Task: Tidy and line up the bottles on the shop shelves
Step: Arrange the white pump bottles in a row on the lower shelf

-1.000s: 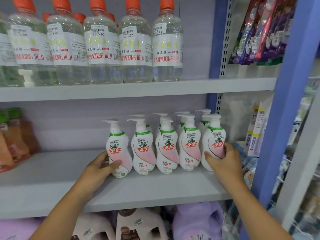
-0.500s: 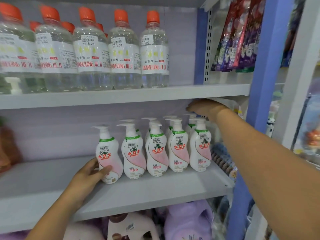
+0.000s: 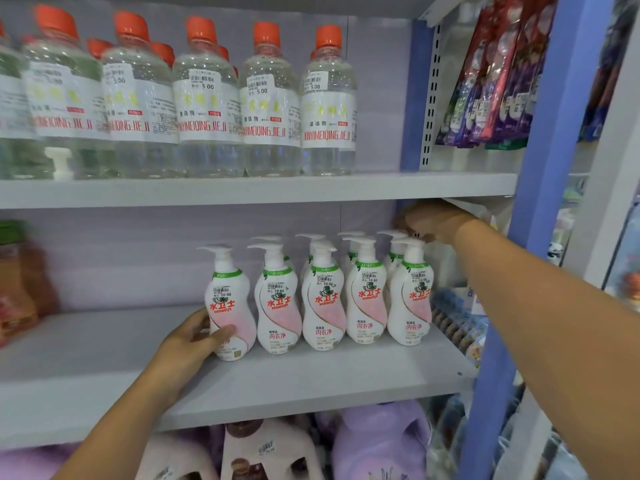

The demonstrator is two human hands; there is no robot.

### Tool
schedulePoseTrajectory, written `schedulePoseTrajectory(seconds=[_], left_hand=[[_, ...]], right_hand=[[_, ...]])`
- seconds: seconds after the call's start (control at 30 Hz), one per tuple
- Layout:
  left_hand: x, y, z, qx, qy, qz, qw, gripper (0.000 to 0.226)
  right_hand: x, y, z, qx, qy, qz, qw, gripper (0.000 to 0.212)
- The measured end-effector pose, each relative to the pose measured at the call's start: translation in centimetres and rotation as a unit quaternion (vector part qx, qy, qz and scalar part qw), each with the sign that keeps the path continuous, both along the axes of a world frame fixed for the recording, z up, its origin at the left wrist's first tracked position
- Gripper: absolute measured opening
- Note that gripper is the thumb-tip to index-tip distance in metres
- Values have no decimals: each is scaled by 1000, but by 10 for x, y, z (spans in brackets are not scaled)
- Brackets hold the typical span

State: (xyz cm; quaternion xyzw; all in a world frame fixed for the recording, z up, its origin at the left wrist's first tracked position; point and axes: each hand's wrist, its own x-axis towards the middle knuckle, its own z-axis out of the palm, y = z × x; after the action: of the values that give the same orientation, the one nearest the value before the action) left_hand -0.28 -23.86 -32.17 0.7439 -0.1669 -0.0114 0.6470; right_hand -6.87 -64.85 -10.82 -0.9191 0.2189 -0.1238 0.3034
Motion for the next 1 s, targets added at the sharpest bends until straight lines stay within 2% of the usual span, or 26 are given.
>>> schedulePoseTrajectory(seconds=[0.07, 0.13, 0.33, 0.43, 0.5, 0.57, 0.63, 0.7, 0.77, 0.8, 0.83, 0.9, 1.0], left_hand=[[0, 0, -1, 4, 0, 7, 1000, 35], [-2, -2, -1, 6, 1, 13, 1000, 34], [-5, -3, 3, 0, 6, 14, 1000, 34], [-5, -3, 4, 0, 9, 16, 1000, 33], [-6, -3, 4, 3, 9, 17, 1000, 33], [-6, -3, 4, 10, 7, 16, 1000, 32], [-6, -2, 4, 10, 5, 15, 1000, 32], [-4, -2, 4, 13, 4, 14, 1000, 33], [-3, -2, 3, 17, 1, 14, 1000, 34], [-4, -2, 3, 21, -1, 15, 1000, 34], [-4, -3, 2, 22, -5, 19, 1000, 35], [-6, -4, 3, 23, -8, 33, 999, 37], [-11, -7, 5, 30, -14, 61, 998, 41]], right_hand=[[-2, 3, -1, 59, 26, 32, 997, 36], [-3, 4, -5, 56, 62, 52, 995, 45], [2, -1, -6, -28, 66, 67, 995, 35], [2, -1, -6, -24, 67, 71, 995, 40], [3, -1, -8, 10, 58, 66, 996, 42], [1, 0, -6, 73, 33, 51, 995, 45], [-9, 7, -6, 76, -18, 14, 997, 54], [-33, 17, -28, 106, -148, -30, 983, 57], [-64, 33, -82, 162, -316, -54, 933, 49], [-78, 41, -112, 166, -355, -64, 918, 47], [-86, 48, -140, 152, -352, -75, 921, 50], [-86, 49, -177, 138, -291, -88, 943, 67], [-72, 41, -191, 127, -271, -79, 951, 63]])
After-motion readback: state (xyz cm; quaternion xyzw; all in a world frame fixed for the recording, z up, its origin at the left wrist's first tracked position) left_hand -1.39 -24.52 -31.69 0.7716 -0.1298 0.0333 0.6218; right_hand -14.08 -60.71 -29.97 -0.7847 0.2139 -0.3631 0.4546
